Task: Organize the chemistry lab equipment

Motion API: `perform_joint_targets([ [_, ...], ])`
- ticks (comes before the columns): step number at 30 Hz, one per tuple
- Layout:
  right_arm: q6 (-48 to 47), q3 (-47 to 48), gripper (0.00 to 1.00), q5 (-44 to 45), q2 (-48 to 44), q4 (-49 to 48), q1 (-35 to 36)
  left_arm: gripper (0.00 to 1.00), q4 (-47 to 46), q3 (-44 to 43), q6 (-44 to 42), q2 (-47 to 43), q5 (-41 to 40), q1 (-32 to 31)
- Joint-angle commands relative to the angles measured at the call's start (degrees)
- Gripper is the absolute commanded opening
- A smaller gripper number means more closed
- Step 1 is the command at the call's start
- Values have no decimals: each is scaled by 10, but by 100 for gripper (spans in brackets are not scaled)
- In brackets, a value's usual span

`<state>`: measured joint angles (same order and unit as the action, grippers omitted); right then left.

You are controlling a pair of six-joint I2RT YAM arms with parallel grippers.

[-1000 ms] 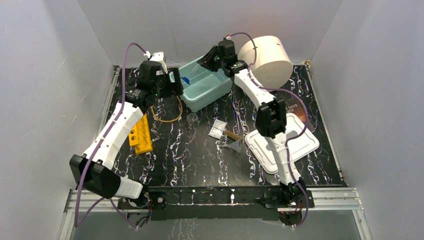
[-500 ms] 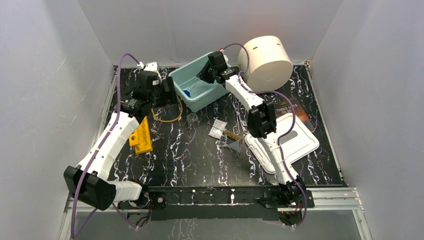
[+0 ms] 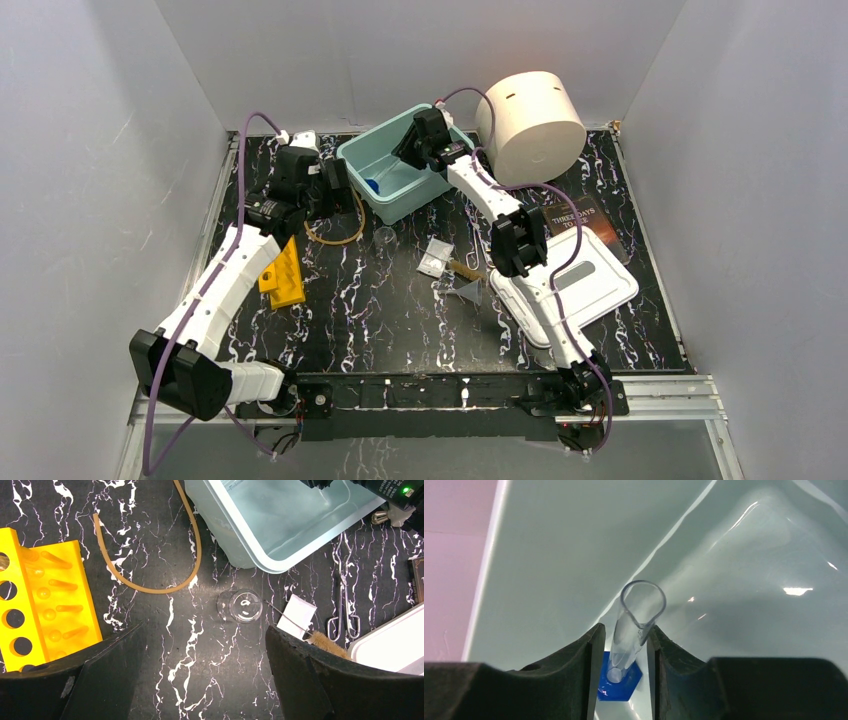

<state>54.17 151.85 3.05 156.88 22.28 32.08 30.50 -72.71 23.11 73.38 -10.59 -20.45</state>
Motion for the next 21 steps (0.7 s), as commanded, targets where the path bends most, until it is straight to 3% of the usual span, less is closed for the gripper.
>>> perform_joint_targets([
  [1, -16, 28, 47, 25, 9, -27, -8, 87, 2, 5, 0, -21, -17, 2],
  [13, -114, 25, 68, 76, -35, -29, -8, 87, 2, 4, 3, -20, -6, 3],
  [17, -178, 25, 71, 87, -54, -43, -8, 87, 6, 2, 3, -20, -1, 3],
  [21, -234, 24, 72, 40, -80, -61, -8, 88, 5, 1, 7, -20, 9, 3],
])
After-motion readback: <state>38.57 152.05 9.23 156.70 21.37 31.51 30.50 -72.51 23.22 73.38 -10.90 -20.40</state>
